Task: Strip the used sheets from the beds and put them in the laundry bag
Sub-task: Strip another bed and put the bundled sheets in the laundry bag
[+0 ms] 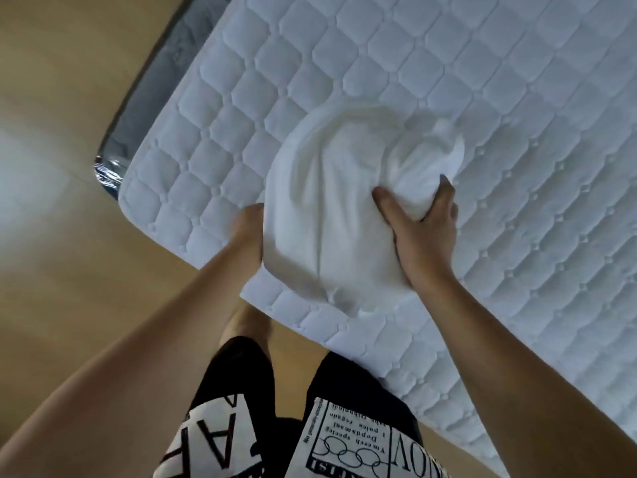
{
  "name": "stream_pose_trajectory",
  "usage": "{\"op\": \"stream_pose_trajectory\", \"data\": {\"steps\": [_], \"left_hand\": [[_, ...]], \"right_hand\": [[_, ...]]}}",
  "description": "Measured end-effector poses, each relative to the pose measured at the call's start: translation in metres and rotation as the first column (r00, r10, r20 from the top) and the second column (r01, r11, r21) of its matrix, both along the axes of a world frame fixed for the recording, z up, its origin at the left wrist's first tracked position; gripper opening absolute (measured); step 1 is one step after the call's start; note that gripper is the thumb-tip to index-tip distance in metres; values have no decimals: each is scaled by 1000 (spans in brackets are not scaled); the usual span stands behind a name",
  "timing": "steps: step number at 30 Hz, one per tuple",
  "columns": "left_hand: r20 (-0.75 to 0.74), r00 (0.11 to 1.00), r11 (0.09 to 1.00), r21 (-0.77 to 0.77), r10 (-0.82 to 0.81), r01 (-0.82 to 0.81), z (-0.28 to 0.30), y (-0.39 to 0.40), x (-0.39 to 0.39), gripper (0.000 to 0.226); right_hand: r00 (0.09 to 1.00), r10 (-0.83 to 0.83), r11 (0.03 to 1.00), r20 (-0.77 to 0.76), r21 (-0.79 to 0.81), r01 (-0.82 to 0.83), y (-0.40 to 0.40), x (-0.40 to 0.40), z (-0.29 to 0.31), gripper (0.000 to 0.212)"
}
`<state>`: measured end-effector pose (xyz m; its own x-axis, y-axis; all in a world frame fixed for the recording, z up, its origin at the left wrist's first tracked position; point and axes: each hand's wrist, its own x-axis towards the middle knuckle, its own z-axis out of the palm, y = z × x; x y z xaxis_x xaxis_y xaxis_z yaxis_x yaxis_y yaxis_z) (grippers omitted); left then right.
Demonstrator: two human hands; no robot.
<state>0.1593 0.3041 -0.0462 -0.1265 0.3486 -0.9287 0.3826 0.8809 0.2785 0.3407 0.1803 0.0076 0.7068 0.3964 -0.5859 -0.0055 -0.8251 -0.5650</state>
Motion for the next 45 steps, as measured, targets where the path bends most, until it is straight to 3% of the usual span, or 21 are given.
{"op": "stream_pose_trajectory", "data": {"steps": [3,5,7,9,11,16,19,22,24,26,28,30,32,35,37,41,43,45], "left_hand": [[60,996,982,181,-62,50,30,15,-11,55],[61,952,890,378,-299,255,53,14,-6,74],[-75,816,661,546,-573,515,60,9,21,87],[-212,606,406,571,-766,714,57,16,55,97],[-248,480,316,494,-841,810,43,31,81,108],[-201,407,325,344,-891,881,2,39,111,109],[-176,403,329,340,-898,881,6,48,110,106],[-167,379,312,326,-910,893,21,47,103,101],[-138,405,356,281,-904,891,26,40,97,102],[-73,474,447,237,-877,863,27,32,87,104],[-33,543,524,219,-839,823,24,24,78,102],[-53,594,571,219,-802,791,22,13,75,102],[-105,612,577,240,-784,781,19,5,76,107],[-127,620,582,243,-774,776,19,8,82,107],[-105,609,578,224,-786,784,19,16,92,107],[-168,472,434,216,-866,874,30,15,111,119],[-233,318,239,311,-919,920,41,9,113,132],[-286,120,-24,452,-951,892,49,10,119,142]], "right_hand": [[990,52,997,128,-62,-44,9,-35,-2,108],[989,60,996,132,-77,-50,19,-38,-6,108],[988,95,990,123,-115,-81,25,-30,-12,107],[989,113,989,100,-110,-102,25,-16,-14,105],[995,87,994,42,-67,-84,16,-5,-21,104],[987,-61,996,-147,54,69,9,18,-53,93],[983,-19,998,-185,61,31,10,23,-47,87],[989,91,994,-114,-41,-96,2,22,-29,99],[993,116,982,-1,-147,-115,-11,9,-10,101],[990,10,987,144,-157,12,-32,-17,13,106],[952,-255,960,168,-74,270,-57,-48,27,112],[852,-524,852,-15,-5,524,-71,-73,30,113],[727,-667,720,-163,108,685,-67,-85,27,101],[644,-708,631,-288,151,761,-47,-73,15,61],[629,-702,636,-334,104,765,-43,-51,-1,60],[553,-683,630,-477,-2,777,-52,-5,-24,56],[518,-668,647,-534,-74,759,-56,15,-29,65],[492,-651,662,-577,-116,740,-56,29,-33,79]]}}
